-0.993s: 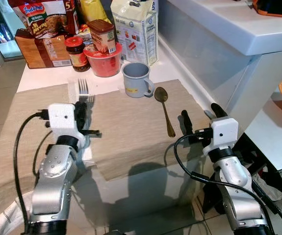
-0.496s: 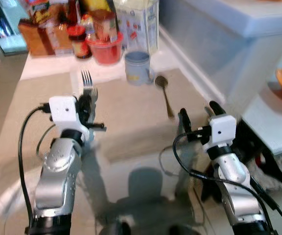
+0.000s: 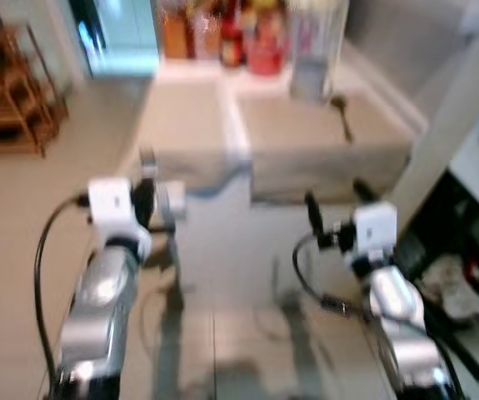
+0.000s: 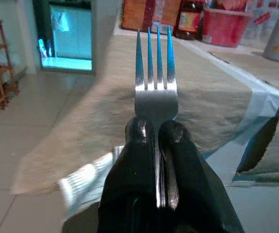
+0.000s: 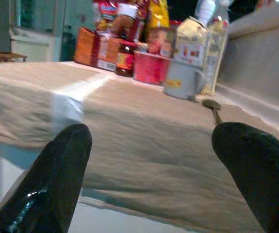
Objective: Setting the table
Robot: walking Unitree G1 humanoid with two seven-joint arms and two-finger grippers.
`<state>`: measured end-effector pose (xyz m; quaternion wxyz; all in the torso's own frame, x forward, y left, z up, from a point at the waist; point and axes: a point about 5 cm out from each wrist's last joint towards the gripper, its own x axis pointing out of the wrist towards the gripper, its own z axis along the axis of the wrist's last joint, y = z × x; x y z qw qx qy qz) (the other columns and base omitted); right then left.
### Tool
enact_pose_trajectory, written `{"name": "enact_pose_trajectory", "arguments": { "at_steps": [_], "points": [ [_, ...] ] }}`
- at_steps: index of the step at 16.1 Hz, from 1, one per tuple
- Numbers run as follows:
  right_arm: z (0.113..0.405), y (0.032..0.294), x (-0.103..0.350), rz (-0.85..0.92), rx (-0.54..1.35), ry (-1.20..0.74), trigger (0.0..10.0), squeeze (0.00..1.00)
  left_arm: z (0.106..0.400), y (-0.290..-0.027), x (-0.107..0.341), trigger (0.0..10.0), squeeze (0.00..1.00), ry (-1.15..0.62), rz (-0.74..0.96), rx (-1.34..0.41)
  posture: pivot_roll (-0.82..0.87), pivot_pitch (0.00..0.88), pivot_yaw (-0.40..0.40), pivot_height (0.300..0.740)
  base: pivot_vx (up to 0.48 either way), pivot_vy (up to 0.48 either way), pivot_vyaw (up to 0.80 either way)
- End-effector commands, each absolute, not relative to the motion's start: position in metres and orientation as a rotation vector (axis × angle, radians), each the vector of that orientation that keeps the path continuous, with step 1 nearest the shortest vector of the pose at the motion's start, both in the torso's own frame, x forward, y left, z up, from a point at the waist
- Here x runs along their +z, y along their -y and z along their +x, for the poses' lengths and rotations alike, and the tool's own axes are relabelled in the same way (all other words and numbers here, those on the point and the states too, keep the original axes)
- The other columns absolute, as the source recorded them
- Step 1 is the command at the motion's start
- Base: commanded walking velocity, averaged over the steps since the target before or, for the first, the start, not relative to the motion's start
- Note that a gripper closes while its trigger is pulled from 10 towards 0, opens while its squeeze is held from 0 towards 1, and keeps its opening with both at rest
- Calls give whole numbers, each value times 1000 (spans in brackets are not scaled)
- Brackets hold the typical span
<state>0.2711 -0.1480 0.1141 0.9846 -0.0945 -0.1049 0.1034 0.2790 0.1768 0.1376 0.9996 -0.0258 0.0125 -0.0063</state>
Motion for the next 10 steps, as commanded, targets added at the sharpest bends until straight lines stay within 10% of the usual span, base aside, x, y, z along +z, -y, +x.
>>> {"name": "enact_pose_trajectory", "arguments": {
  "at_steps": [1, 5, 10],
  "points": [
    [274, 150, 119, -208, 210, 221, 10000, 216, 282, -171, 149, 0, 0, 19, -55, -34, -61, 0, 40, 740, 0, 0, 725],
    [276, 151, 119, -207, 191, 218, 10000, 31, 281, -169, 148, 0, 0, 15, -49, -37, -60, 0, 41, 740, 0, 0, 359],
    [276, 150, 119, -216, 199, 216, 10000, 0, 280, -166, 148, 0, 0, 18, -58, -40, -62, 0, 40, 740, 0, -480, 0]
  ]
}}
